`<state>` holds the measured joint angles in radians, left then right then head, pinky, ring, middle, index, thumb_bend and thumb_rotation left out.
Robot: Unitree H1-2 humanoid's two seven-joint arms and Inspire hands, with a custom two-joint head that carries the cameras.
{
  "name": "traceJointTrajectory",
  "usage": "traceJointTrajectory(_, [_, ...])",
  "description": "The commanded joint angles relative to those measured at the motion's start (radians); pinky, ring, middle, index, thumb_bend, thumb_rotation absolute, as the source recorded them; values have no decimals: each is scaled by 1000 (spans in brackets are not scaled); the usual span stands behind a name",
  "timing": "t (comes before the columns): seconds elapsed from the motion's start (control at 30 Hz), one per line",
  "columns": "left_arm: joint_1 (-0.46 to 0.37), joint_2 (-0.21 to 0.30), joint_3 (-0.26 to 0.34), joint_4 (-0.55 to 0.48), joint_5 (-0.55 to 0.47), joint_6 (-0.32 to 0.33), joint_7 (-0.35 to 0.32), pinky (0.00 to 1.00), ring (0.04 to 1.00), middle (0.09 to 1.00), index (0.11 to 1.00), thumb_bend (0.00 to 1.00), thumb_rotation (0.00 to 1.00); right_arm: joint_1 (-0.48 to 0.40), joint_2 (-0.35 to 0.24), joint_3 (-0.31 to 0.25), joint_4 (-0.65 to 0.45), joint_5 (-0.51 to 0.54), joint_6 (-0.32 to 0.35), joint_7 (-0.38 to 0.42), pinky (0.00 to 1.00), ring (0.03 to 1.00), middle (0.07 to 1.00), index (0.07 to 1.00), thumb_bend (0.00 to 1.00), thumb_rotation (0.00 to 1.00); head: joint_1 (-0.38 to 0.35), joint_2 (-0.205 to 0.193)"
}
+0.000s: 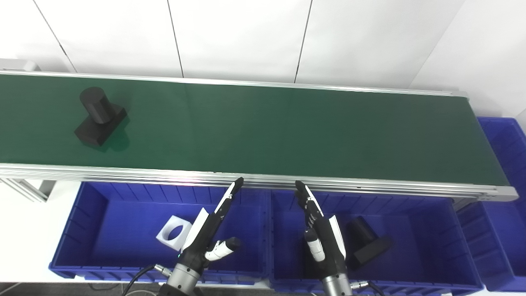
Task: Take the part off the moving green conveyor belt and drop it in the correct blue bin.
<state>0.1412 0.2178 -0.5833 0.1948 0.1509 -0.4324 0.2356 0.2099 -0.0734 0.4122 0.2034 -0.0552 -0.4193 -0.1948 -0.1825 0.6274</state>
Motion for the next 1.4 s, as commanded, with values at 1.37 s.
traceJointTrajectory(1.37, [-13,3,-8,-17,2,-38,23,1000,1000,1000,1000,879,1000,-51,-72,129,-7,-139,-51,-171,1000,992,964,942,917,1000,1,-1])
